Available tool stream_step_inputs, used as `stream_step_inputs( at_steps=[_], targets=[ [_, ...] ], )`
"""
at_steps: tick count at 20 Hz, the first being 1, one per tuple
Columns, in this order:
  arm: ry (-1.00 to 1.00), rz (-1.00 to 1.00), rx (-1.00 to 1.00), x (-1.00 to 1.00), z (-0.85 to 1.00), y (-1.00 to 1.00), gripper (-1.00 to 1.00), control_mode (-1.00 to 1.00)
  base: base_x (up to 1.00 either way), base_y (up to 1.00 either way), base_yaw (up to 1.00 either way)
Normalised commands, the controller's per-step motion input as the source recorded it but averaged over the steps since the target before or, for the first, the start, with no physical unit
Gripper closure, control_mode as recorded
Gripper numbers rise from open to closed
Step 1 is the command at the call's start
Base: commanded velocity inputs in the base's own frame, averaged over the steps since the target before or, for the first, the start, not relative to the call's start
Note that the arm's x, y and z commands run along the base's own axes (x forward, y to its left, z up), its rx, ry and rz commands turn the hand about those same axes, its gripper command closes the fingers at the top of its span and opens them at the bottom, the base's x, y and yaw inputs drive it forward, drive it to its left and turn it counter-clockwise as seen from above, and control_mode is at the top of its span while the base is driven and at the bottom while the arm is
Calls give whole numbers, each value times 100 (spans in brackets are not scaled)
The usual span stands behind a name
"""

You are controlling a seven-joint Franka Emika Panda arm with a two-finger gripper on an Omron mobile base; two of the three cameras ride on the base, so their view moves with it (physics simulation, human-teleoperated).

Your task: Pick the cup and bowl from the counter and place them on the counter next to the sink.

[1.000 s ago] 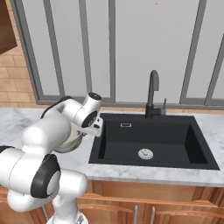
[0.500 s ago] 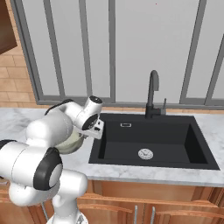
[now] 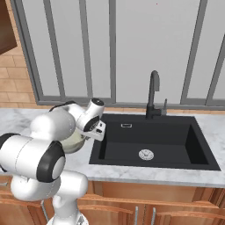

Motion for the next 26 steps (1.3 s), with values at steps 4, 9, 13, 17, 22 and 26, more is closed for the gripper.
stream_step_inputs(
  at_steps=[4,9,13,17,22,26],
  targets=[
    [0,0,0,0,0,0,100,-100,0,0,0],
    [0,0,0,0,0,0,-100,-100,0,0,0],
    [0,0,0,0,0,0,-100,-100,0,0,0],
    [0,-1,0,0,9,-21,-100,-100,0,0,0],
    [0,-3,0,-4,28,-28,-100,-100,0,0,0],
    [-2,-1,0,-29,38,-21,-100,-100,0,0,0]
  ],
)
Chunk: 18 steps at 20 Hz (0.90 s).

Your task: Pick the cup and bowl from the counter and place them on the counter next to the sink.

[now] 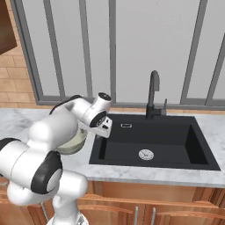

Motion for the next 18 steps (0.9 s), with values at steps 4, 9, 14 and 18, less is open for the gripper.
stream_step_inputs(
  at_steps=[4,9,14,18],
  targets=[
    [-1,0,0,-53,17,-24,-100,-100,0,0,0],
    [-4,0,0,-86,7,-28,-100,-100,0,0,0],
    [-9,0,0,-91,27,-11,-100,-100,0,0,0],
    [-15,4,-2,-96,43,-1,-100,-100,0,0,0]
  ],
)
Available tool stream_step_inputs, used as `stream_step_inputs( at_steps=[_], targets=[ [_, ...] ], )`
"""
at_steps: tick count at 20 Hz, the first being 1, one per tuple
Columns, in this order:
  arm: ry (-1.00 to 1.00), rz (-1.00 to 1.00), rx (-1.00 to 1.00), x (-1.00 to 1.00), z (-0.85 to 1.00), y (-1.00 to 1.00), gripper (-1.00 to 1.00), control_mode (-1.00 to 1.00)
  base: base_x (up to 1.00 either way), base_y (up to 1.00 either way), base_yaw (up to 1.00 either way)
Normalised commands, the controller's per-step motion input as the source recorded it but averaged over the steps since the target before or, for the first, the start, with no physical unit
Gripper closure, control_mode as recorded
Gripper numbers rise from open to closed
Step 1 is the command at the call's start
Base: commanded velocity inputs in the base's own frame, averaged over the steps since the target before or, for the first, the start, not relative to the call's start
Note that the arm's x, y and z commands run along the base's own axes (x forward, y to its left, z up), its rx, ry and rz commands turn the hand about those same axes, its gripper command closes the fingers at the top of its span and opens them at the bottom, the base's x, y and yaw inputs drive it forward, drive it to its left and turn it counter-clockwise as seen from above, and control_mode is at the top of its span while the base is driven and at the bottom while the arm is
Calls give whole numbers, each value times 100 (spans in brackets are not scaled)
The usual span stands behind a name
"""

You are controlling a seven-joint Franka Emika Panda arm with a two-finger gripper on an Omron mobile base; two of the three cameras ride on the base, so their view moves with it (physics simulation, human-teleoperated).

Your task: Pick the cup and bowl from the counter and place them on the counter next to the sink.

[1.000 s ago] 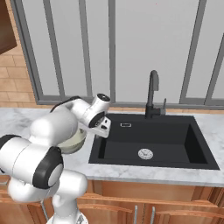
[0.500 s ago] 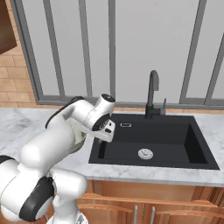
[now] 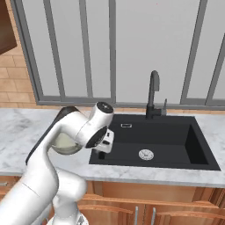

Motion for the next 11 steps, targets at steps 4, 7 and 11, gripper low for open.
stream_step_inputs(
  at_steps=[4,7,11],
  targets=[
    [-20,8,-2,-100,34,-1,-100,-100,0,0,0],
    [-14,8,-10,-98,38,0,-100,-100,0,0,0],
    [-11,7,-11,-99,44,0,-100,-100,0,0,0]
  ],
)
